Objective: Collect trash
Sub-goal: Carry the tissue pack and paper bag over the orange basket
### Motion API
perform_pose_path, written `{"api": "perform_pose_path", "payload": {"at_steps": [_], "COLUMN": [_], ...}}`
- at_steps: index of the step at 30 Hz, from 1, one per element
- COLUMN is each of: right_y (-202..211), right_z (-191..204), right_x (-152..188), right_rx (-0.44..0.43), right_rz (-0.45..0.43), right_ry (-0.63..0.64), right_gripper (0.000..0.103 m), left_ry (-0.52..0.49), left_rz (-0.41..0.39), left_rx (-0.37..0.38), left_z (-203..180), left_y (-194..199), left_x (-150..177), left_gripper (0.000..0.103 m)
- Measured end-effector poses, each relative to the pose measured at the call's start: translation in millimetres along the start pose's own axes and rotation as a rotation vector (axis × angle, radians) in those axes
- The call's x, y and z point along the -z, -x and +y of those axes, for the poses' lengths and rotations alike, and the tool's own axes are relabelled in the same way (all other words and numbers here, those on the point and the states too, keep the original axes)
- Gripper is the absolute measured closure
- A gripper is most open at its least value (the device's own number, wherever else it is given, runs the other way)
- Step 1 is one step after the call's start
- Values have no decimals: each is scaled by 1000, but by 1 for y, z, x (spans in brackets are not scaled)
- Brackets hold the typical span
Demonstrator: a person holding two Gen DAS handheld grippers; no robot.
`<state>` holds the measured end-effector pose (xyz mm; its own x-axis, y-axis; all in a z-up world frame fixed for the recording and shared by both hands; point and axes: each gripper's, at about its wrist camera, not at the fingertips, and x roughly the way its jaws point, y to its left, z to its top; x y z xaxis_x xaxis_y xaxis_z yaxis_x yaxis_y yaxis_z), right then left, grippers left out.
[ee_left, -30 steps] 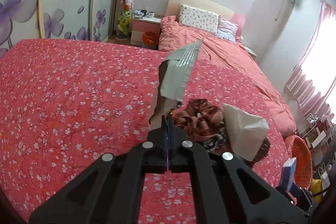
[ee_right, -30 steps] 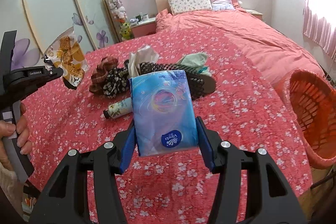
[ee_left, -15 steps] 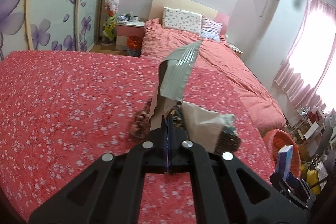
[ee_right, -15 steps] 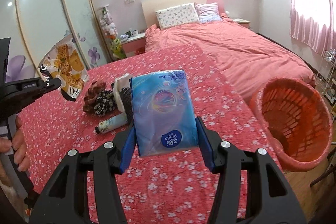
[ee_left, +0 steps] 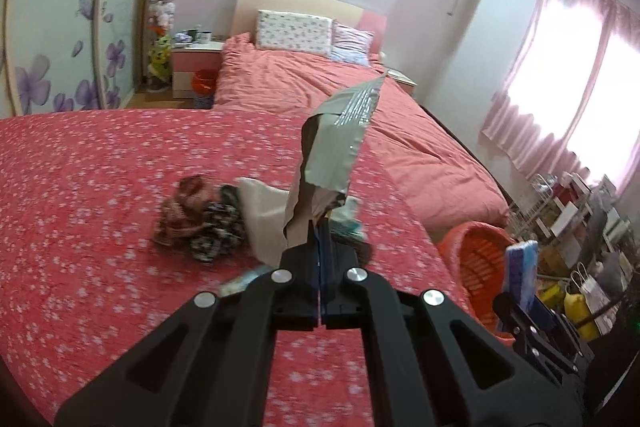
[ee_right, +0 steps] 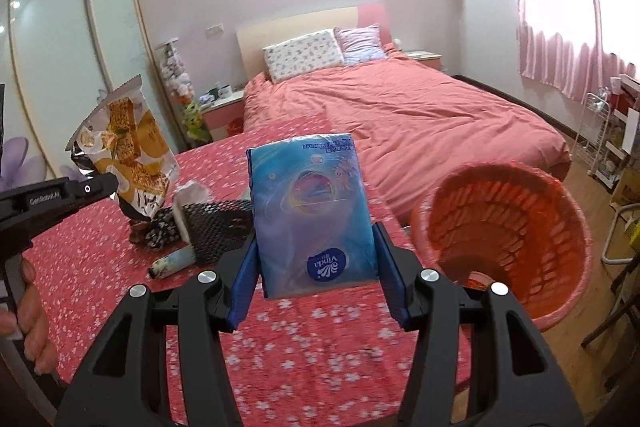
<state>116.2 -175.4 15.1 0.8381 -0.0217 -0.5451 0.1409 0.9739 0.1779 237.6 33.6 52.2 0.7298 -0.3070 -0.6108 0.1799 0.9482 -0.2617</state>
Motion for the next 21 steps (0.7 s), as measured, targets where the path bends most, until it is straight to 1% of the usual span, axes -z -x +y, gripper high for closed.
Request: {"api": "perform_pose_path", "payload": {"at_steps": [9,21], "right_y": [7,13], "right_z": [-38,-95], "right_x": [-4,-3], "right_rx": [71,161], "right_rz": [-27,-35], "right_ry": [-32,-106], "right_gripper": [49,49], "left_ry": [-60,-115], "left_rz": [36,110], "left_rx": [90,187], "left_z": [-59,-124], "left_y": [-15,-49], "left_x": [14,36], "left_gripper": [102,102]}}
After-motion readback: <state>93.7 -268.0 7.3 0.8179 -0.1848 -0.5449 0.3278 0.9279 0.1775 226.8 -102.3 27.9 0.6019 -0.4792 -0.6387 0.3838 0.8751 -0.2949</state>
